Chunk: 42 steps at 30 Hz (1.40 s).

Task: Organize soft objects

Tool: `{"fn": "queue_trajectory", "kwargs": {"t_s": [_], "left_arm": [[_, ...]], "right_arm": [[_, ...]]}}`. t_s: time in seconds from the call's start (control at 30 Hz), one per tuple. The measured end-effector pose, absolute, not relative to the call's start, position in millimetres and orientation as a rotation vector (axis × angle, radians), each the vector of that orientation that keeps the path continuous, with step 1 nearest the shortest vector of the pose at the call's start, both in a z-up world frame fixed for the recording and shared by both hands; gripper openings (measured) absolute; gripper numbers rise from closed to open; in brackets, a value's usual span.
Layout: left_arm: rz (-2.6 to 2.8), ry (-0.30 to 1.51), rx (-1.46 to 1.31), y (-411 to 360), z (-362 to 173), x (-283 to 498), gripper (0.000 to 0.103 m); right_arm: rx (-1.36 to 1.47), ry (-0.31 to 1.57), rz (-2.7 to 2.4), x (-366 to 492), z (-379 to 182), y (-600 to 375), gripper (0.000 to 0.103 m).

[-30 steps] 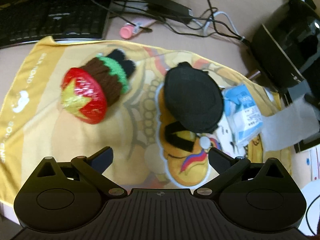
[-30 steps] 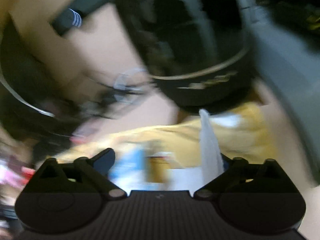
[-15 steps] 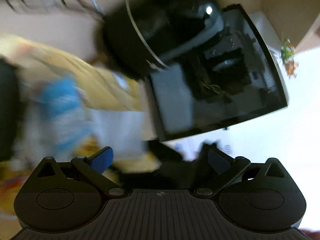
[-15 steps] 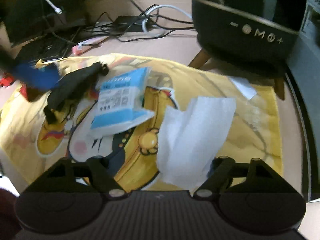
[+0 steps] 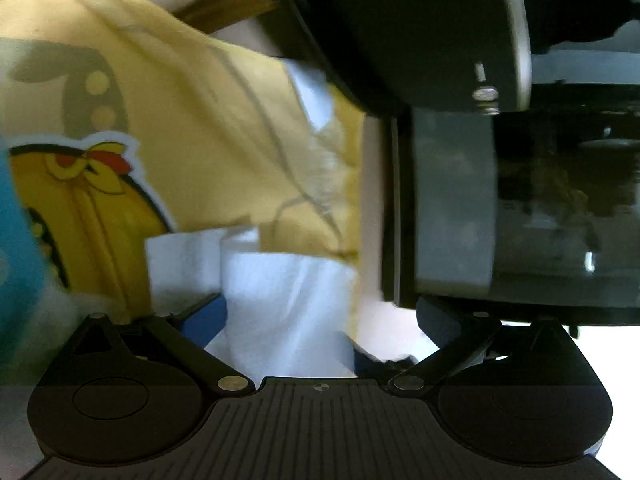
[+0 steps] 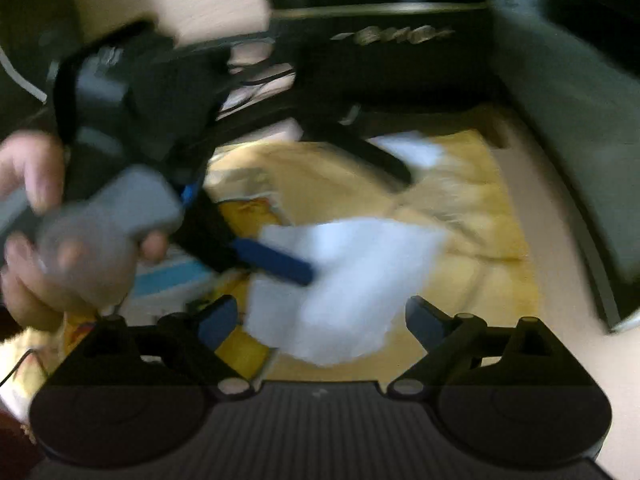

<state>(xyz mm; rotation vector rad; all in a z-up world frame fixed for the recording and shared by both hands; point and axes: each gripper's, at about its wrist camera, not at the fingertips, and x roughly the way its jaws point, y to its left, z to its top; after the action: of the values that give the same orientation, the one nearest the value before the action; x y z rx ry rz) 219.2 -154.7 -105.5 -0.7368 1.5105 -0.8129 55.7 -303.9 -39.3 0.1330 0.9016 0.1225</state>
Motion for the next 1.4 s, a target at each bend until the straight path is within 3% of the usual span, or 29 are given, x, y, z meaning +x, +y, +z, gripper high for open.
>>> {"fn": "queue_trajectory", "kwargs": {"t_s": [0.07, 0.17, 0.3, 0.43, 0.57, 0.7, 0.83, 1.0, 1.4], "left_arm": [[-0.812, 1.509, -0.78, -151.3, -109.7, 219.1, 0.103], [-0.812, 1.508, -0.828, -148.3, -115.3, 219.1, 0.103], [-0.875, 1.474, -0.746, -148.3, -89.7, 220.7, 0.103], [-0.916, 1.257, -0.542, -126.8, -10.7, 201.1, 0.103], [-0.627, 0.955, -0.146, -81.5, 60.1, 153.1, 0.103], [-0.23, 0.775, 0.027, -28.1, 79.1, 93.3, 0.103], [-0.044, 0.846, -0.035, 0.2, 52.1, 46.9, 0.103], [0.008, 0.957, 0.035, 6.0, 18.6, 12.4, 0.103], [0.047, 0.963, -0.05, 27.4, 26.4, 17.1, 0.103]], "right_arm": [[0.123, 0.853, 0.062, 48.2, -22.9, -314.6, 0.092], [0.16, 0.791, 0.08, 40.9, 2.6, -327.3, 0.102], [0.236, 0.812, 0.119, 40.2, 5.8, -328.8, 0.102], [0.243, 0.838, 0.12, 34.6, 8.3, -313.4, 0.102], [0.296, 0.802, 0.136, 34.2, 21.5, -296.0, 0.102], [0.431, 0.761, 0.148, 37.5, 31.0, -276.4, 0.103], [0.419, 0.766, 0.169, 29.3, 19.7, -235.1, 0.103], [0.355, 0.908, 0.241, 35.7, 2.0, -197.3, 0.103], [0.187, 0.887, 0.244, 24.1, 13.0, -170.4, 0.103]]}}
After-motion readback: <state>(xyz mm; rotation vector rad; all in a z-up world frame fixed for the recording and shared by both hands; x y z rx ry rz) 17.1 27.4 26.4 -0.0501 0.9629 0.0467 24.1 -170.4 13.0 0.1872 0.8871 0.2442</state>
